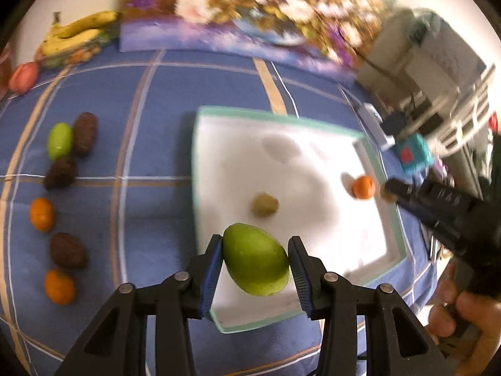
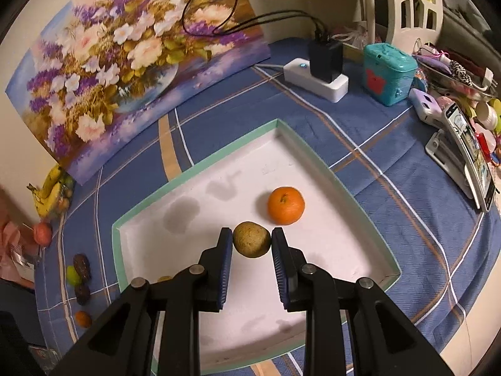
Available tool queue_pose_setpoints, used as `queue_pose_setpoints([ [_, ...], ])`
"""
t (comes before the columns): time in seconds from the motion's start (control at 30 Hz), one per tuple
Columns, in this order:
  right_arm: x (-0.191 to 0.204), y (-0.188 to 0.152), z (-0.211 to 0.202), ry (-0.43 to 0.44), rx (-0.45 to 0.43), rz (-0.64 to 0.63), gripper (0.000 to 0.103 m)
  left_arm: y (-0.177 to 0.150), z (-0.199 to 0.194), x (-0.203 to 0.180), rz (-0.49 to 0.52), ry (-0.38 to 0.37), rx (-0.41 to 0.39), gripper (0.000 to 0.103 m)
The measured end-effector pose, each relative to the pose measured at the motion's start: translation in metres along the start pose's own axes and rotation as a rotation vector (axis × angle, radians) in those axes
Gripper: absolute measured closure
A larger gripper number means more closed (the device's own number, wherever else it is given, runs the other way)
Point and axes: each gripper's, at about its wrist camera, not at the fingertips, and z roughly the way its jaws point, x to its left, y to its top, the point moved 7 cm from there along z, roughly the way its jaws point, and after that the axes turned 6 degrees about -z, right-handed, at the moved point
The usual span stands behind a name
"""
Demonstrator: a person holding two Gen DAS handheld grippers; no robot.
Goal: Organize fruits
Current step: 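Carry both fruits into the white tray and open both tools to release them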
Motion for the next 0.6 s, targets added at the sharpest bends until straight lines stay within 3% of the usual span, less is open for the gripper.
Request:
queue_pose_setpoints([
  [0.6, -0.009, -0.031, 0.052, -0.036, 0.158, -0.007, 0.077, -0.008, 0.028, -0.006, 0.046, 0.031, 0.033, 0.058],
])
